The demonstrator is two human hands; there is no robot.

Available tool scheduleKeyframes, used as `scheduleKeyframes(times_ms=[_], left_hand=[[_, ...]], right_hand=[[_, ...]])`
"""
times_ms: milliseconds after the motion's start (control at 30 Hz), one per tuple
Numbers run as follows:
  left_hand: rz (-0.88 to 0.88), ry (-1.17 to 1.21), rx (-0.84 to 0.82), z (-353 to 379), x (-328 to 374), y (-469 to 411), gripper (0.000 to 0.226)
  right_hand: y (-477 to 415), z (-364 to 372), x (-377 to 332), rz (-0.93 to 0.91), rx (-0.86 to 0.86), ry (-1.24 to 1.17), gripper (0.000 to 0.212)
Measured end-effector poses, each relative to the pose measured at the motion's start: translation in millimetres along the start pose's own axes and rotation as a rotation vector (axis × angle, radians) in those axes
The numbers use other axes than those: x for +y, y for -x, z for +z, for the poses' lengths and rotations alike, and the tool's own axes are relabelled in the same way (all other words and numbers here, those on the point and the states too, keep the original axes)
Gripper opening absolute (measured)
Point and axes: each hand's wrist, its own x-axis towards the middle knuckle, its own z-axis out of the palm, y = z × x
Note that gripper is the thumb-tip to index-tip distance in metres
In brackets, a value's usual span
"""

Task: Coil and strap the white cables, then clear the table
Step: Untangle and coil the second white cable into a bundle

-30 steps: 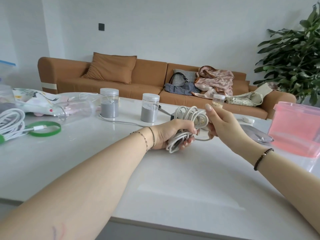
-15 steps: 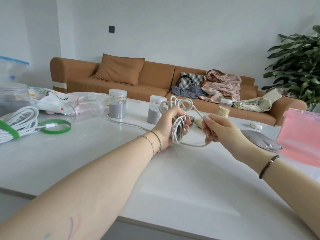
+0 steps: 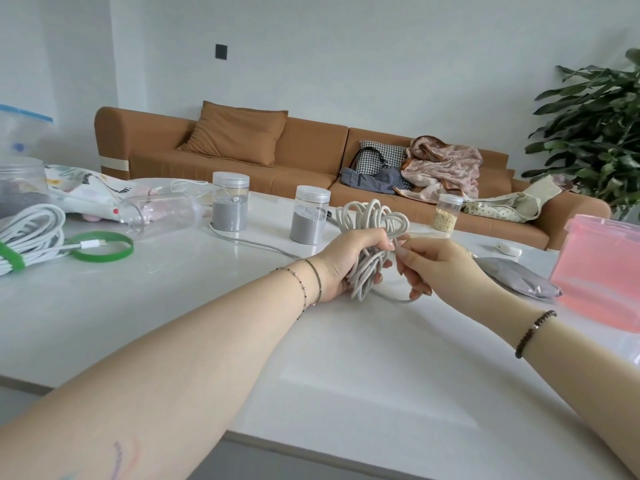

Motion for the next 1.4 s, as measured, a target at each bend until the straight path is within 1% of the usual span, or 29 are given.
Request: scheduleKeyframes(times_ms=[100, 133, 200, 233, 267, 333, 367, 433, 500, 600, 700, 767, 800, 867, 1000, 1067, 1133, 1200, 1300, 1400], left_hand=[[0.018, -0.021, 0.033, 1.1, -1.5, -1.1, 0.031], [0.024, -0.023, 0.045, 1.4, -2.3, -2.5, 0.031], [0.043, -0.048, 0.1, 1.5, -4.4, -5.2, 0.017], [0.064, -0.07, 0.139, 2.8, -4.3, -4.2, 0.011], [0.09, -0.103, 0.185, 4.1, -4.6, -3.8, 0.015], [0.164, -0.165, 0.27, 6.3, -6.3, -5.9, 0.029], [0.211, -0.178, 0.312, 6.2, -7.8, -7.5, 0.031], [0.276, -0.16, 0.41, 3.9, -4.6, -9.3, 0.017], [0.326, -0.107, 0.518, -3.2, -0.2, -11.9, 0.004], [0.349, 0.007, 0.679, -11.6, 7.0, -12.3, 0.007], [0.323, 0.19, 0.837, -19.8, 12.4, -13.6, 0.01], [0.307, 0.305, 0.913, -25.0, 16.5, -14.2, 0.012], [0.297, 0.338, 0.924, -25.9, 18.0, -14.5, 0.014], [0.271, 0.38, 0.889, -23.6, 19.0, -15.2, 0.017], [0.217, 0.481, 0.703, -17.0, 20.0, -18.4, 0.025], [0.184, 0.499, 0.645, -14.8, 20.6, -19.9, 0.028], [0.19, 0.55, 0.605, -12.7, 19.9, -21.6, 0.022], [0.182, 0.558, 0.524, -8.8, 18.2, -20.8, 0.017], [0.147, 0.561, 0.34, 0.8, 16.2, -12.7, 0.014], [0.132, 0.542, 0.207, 7.5, 17.7, -6.0, 0.015]], right_hand=[[-0.2, 0.9, -1.0, -0.008, -0.013, 0.052, 0.033], [-0.6, 1.5, -0.4, -0.002, -0.016, 0.058, 0.032], [-0.9, 3.0, 0.2, 0.032, -0.029, 0.036, 0.029], [-0.4, 4.3, -0.1, 0.056, -0.043, 0.003, 0.027], [0.3, 5.4, -1.1, 0.079, -0.057, -0.041, 0.025], [1.7, 7.7, -4.3, 0.111, -0.07, -0.15, 0.021], [2.7, 9.7, -5.9, 0.122, -0.07, -0.21, 0.021], [3.5, 11.7, -11.2, 0.127, -0.068, -0.297, 0.021], [3.9, 13.3, -17.2, 0.105, -0.08, -0.339, 0.024], [6.1, 16.5, -25.0, 0.039, -0.107, -0.302, 0.031], [9.0, 22.1, -27.5, -0.019, -0.148, -0.247, 0.032], [9.2, 24.0, -28.1, -0.038, -0.171, -0.235, 0.036], [9.2, 24.3, -29.2, -0.043, -0.17, -0.237, 0.038], [10.6, 24.3, -32.1, -0.062, -0.133, -0.228, 0.039], [14.2, 21.6, -31.6, -0.119, -0.052, -0.181, 0.043], [13.4, 19.3, -26.7, -0.166, -0.038, -0.05, 0.043], [12.4, 20.2, -24.0, -0.215, -0.067, 0.168, 0.041], [11.6, 24.0, -23.4, -0.233, -0.123, 0.293, 0.042], [11.7, 26.4, -19.9, -0.156, -0.207, 0.31, 0.042], [11.3, 25.1, -13.1, -0.086, -0.202, 0.291, 0.042]])
